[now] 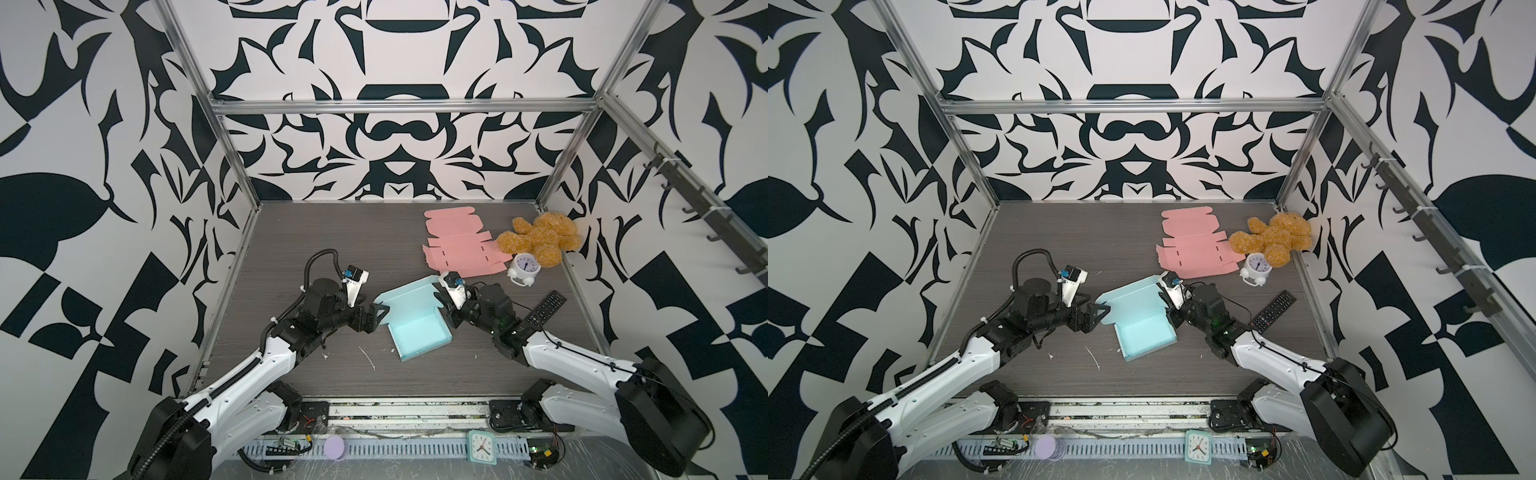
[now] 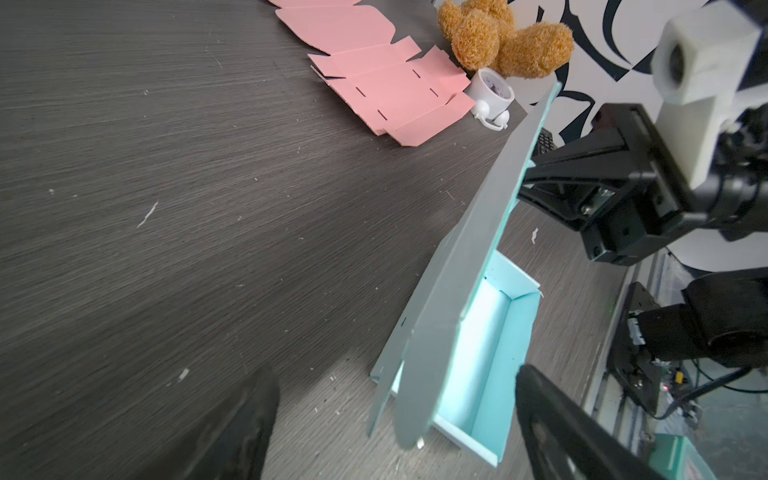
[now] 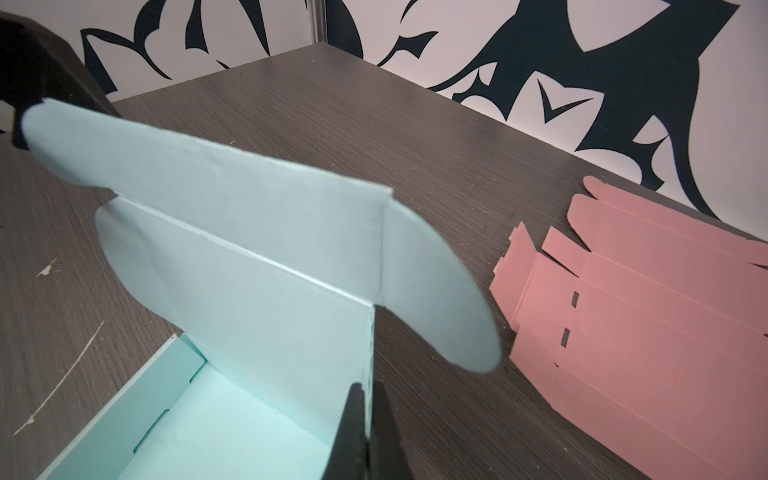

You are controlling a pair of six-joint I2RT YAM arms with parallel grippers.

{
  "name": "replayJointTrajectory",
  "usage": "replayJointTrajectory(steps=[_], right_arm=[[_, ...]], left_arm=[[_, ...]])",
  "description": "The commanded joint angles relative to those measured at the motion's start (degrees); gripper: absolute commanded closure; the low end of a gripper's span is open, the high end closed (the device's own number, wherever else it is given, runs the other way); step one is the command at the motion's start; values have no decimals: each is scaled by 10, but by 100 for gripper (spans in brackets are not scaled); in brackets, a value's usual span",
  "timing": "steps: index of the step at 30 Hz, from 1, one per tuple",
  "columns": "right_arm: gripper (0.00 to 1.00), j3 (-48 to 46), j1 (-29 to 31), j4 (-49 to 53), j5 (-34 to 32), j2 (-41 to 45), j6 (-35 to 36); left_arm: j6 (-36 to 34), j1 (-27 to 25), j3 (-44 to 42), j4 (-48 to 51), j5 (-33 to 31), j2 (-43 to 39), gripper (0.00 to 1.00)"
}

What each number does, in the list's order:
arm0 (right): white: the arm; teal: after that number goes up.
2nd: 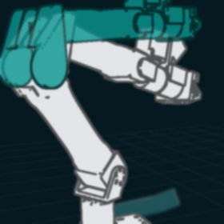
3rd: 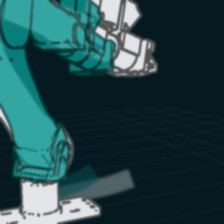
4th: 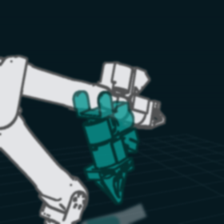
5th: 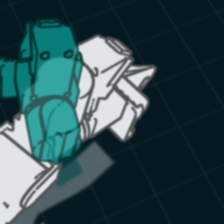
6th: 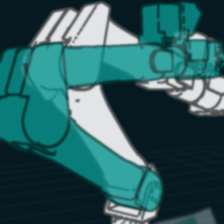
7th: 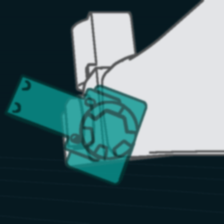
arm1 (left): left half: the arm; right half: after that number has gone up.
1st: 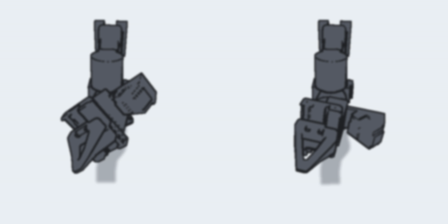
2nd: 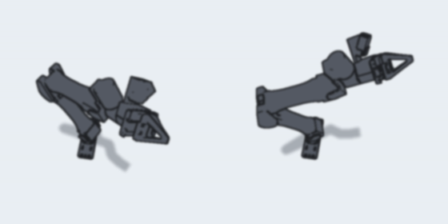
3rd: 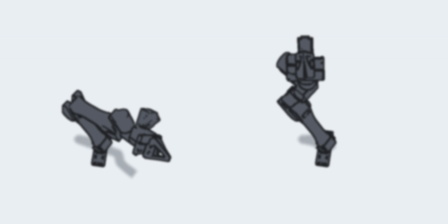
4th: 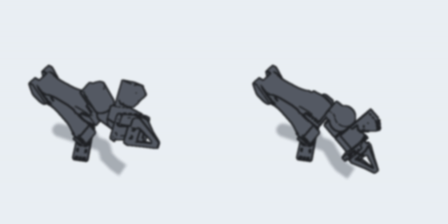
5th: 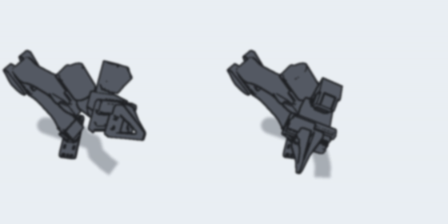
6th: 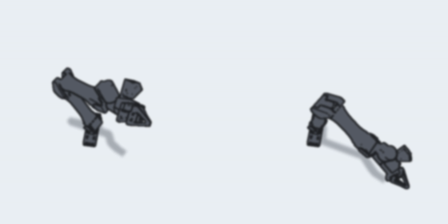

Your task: Fold the paper box

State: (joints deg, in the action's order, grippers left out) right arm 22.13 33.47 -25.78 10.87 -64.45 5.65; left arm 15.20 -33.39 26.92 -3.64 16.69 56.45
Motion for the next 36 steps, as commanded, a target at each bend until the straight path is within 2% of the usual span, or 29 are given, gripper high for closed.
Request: replayJointTrajectory(steps=[1, 5, 9, 15, 23, 36], right_arm=[[100, -2, -1, -13, -10, 13, -12], [100, -2, -1, -14, -7, 13, -18], [100, 2, 0, -13, 3, 7, -19], [100, 1, -1, -13, 3, 9, -21], [100, 2, -1, -12, 7, 12, -23], [100, 23, 15, -7, 28, -11, -17]], left_arm=[[-2, 2, -11, -42, 12, 14, 16], [-6, 2, -6, -54, 19, 45, 27], [-7, 3, -7, -64, 16, 63, 47], [-10, 2, -11, -59, 8, 60, 68], [-19, 2, -10, -32, 1, 49, 82], [-42, 1, 8, 13, -10, 32, 95]])
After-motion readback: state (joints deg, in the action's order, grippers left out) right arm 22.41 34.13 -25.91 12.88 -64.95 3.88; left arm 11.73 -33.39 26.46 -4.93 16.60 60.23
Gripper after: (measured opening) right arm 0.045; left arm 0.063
